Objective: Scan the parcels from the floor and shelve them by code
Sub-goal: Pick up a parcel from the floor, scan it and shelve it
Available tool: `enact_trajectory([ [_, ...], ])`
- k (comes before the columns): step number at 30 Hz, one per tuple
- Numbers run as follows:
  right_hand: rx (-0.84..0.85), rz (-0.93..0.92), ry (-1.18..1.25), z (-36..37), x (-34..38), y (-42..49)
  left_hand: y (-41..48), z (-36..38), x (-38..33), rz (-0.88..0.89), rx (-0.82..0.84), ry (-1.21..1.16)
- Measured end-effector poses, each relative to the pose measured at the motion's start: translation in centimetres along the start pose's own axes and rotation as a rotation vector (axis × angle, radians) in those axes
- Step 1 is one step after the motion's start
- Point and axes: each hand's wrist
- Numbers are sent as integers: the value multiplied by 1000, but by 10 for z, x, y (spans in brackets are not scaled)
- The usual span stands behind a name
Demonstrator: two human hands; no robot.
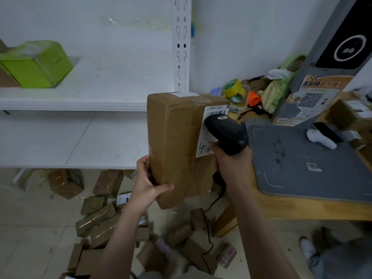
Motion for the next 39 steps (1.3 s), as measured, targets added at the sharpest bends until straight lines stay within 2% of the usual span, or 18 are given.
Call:
enact_trajectory([
  [22,-76,23,-38,2,-10,-6,-2,-7,3,18,35,3],
  [31,-42,18,149,-4,-6,-12,-1,-5,4,15,47,-37],
  [39,7,19,210,-7,-6,-15,-2,-4,2,41,62,-37],
])
Point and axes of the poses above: each hand's wrist, its own y-axis towards the middle knuckle, its own z-axis out of the palm, x = y × z, and after that the axes turned 5 degrees about -z, right-handed
